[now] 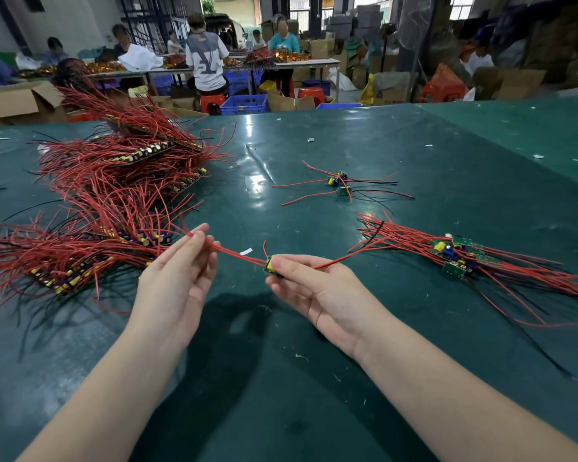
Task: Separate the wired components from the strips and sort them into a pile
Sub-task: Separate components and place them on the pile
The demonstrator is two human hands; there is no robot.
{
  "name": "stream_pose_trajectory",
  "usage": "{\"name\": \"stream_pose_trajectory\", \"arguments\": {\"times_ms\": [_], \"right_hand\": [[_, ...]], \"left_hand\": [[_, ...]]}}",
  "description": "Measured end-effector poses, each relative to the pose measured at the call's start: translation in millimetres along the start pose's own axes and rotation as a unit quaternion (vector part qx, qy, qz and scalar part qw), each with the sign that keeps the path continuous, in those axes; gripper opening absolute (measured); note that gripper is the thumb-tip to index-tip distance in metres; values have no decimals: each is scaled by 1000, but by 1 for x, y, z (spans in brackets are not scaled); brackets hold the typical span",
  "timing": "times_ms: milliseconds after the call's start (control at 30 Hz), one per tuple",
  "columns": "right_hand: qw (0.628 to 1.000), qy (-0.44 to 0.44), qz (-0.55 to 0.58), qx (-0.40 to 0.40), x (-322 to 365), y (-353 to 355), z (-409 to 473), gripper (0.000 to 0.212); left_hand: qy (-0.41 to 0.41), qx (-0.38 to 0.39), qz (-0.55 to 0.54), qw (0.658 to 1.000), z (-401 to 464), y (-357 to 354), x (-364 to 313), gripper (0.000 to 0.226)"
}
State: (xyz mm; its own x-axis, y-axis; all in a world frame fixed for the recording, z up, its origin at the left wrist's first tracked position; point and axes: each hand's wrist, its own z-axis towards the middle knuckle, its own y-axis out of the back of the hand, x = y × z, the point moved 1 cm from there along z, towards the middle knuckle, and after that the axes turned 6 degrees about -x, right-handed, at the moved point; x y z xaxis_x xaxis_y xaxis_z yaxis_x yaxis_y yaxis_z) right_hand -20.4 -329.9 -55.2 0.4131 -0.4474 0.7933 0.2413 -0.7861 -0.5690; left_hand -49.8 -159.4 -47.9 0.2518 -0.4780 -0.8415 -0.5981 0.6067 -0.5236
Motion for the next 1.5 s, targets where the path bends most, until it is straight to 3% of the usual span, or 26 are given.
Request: {"name": "stream_pose_trajectory", "arguments": {"times_ms": [233, 467, 800, 1233, 1367, 1500], "right_hand": [[998, 41, -42, -11, 5, 1, -1, 3], [959, 193, -203, -48, 8, 0, -3, 10], [919, 273, -282, -31, 6, 2, -3, 15], [930, 252, -263, -52, 13, 6, 3, 14], [971, 182, -153, -36, 15, 9, 7, 11], [998, 60, -36, -3, 17, 11, 9, 15]], "left_hand": [[-3, -23, -13, 1000, 8, 6, -4, 11], [-17, -43, 11, 999, 6, 8, -6, 12], [46, -45, -41, 997, 7, 9, -11, 13], [108, -53, -100, 988, 5, 5, -16, 4], [141, -27, -124, 982, 3, 5, -17, 6], [160, 18, -173, 972, -1, 1, -20, 9]]}}
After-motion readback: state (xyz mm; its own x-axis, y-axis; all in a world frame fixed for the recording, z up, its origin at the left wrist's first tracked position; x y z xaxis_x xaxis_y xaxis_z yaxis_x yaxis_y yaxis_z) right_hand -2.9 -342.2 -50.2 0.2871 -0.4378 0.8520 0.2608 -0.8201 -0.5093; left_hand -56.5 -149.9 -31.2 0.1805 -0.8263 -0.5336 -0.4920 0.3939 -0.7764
